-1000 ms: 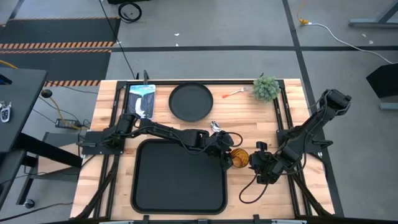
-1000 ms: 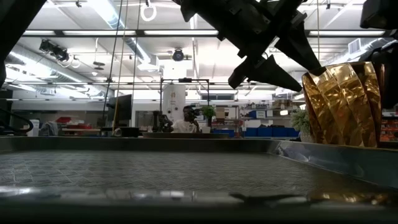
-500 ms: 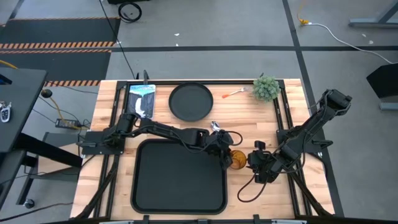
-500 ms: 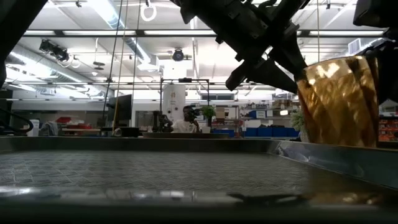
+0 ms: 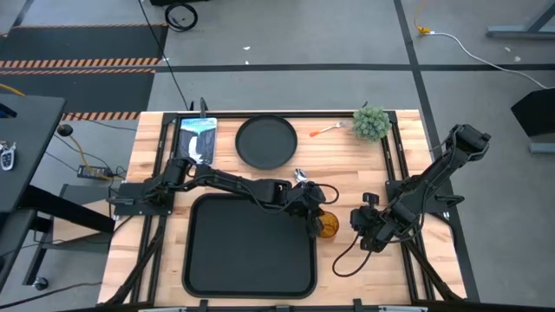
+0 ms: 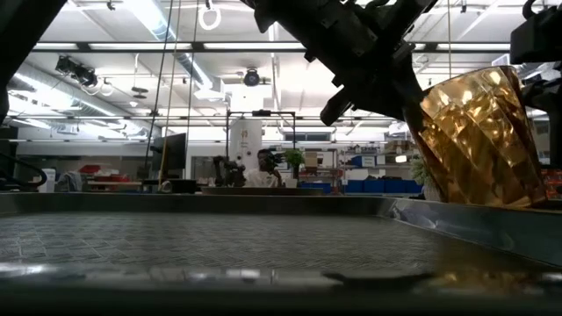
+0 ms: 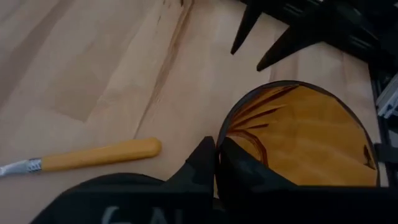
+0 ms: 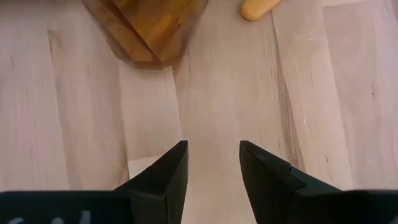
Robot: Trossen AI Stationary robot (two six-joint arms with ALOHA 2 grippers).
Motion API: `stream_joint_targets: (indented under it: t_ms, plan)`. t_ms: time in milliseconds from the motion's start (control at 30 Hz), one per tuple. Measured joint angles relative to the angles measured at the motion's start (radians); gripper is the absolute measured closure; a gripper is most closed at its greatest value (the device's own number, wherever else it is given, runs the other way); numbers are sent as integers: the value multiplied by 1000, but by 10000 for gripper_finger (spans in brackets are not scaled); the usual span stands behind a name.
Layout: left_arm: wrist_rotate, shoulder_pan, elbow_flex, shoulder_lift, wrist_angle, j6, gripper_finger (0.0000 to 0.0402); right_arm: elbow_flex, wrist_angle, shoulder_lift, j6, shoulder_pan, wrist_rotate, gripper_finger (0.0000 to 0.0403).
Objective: Pick and place plate/cup/fork/spoon on tray
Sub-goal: Put the brown cup on the black tray
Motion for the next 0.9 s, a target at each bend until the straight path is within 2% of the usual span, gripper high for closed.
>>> stream_joint_targets:
  t_ms: [133, 267, 533, 633, 700, 767, 900]
  plan:
    - [-12, 0, 0, -1, 47, 1, 388, 0, -5, 0, 0, 0, -2, 252]
    - [32, 8, 30, -15, 33, 13, 388, 0, -8, 0, 0, 0, -1, 252]
    - [7, 20, 279, -27, -442, 129, 388, 0, -33, -15, 15, 19, 7, 252]
    - [-3, 28, 323, -28, -571, 147, 388, 0, -24, -17, 19, 22, 11, 252]
    - [-26, 33, 327, -27, -640, 166, 388, 0, -16, -19, 20, 23, 15, 252]
    - [-59, 43, 293, -27, -641, 169, 388, 0, -8, -19, 19, 25, 26, 252]
    - [-57, 62, 220, -22, -632, 148, 388, 0, 14, -19, 7, 26, 37, 252]
